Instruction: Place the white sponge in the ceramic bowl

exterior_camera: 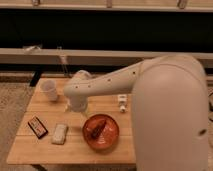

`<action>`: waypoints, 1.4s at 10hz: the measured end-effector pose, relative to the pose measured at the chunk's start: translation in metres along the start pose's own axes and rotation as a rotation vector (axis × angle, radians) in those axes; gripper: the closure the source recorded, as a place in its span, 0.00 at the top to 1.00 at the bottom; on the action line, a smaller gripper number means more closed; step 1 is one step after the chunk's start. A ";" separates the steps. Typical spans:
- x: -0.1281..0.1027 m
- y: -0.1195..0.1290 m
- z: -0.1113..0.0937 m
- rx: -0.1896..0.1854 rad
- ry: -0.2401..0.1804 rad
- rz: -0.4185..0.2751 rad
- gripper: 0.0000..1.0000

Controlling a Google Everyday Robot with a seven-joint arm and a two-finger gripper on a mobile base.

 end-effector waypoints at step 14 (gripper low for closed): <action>-0.043 -0.055 0.096 -0.146 -0.116 -0.216 0.80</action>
